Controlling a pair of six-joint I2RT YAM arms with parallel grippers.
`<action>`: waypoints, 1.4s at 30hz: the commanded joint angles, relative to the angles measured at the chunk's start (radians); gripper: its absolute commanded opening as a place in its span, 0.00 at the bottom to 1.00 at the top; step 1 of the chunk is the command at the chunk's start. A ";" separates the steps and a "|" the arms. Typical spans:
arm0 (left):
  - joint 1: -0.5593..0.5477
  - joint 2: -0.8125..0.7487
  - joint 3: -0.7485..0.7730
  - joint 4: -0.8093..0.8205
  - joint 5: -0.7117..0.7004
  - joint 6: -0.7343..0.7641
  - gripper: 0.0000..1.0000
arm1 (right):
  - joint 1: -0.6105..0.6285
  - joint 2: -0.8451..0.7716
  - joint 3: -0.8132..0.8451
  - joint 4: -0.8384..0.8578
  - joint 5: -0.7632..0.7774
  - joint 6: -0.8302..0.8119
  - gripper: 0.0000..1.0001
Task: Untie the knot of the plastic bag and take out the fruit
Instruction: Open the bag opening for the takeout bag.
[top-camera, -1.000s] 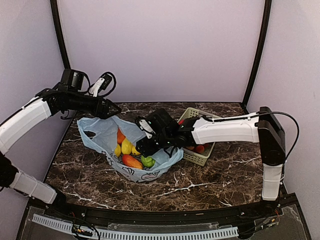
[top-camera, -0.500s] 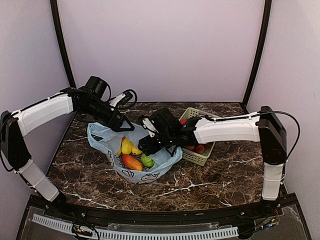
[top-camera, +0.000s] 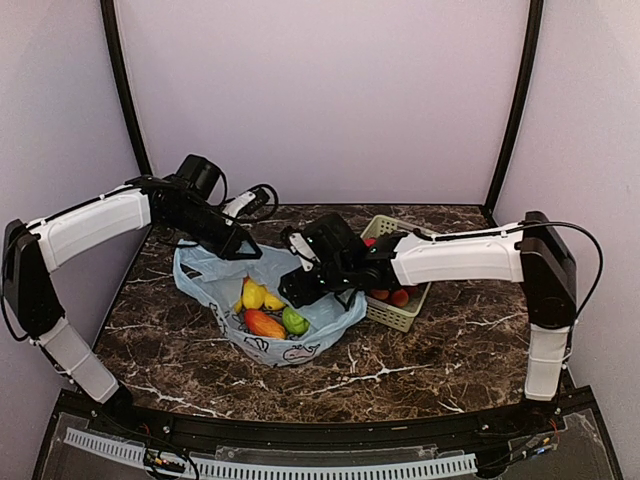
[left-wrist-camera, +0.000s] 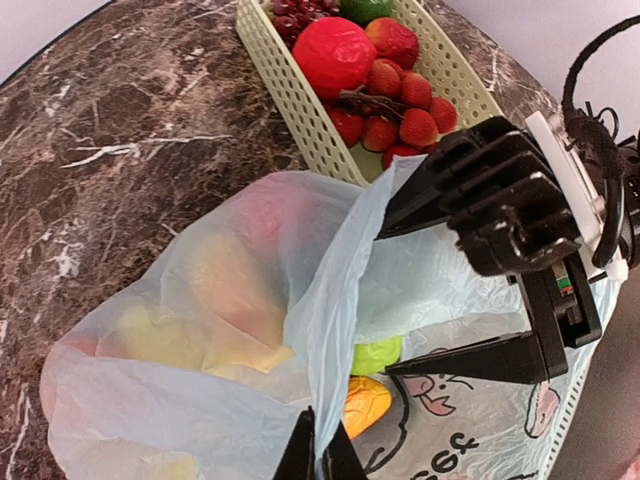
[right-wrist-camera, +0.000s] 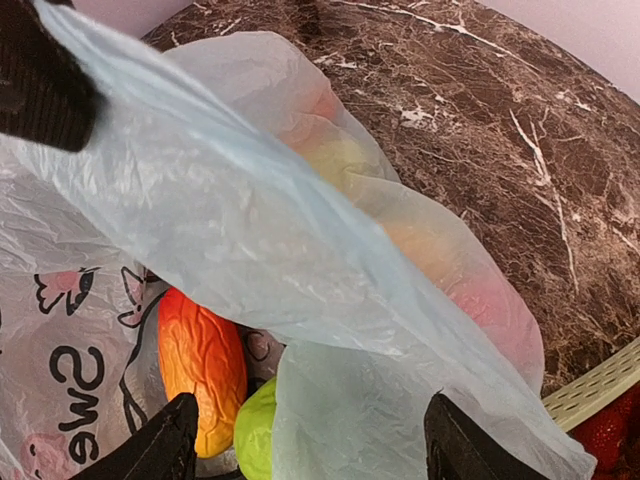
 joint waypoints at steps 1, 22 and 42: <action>-0.004 -0.068 0.017 0.070 -0.170 -0.056 0.01 | -0.049 -0.015 0.008 0.040 0.021 -0.003 0.75; 0.102 -0.337 -0.161 0.467 -0.161 -0.194 0.01 | -0.114 -0.054 0.078 0.087 0.034 -0.107 0.78; 0.101 -0.494 -0.506 0.481 0.004 -0.207 0.01 | 0.063 0.009 -0.020 0.280 -0.050 -0.074 0.62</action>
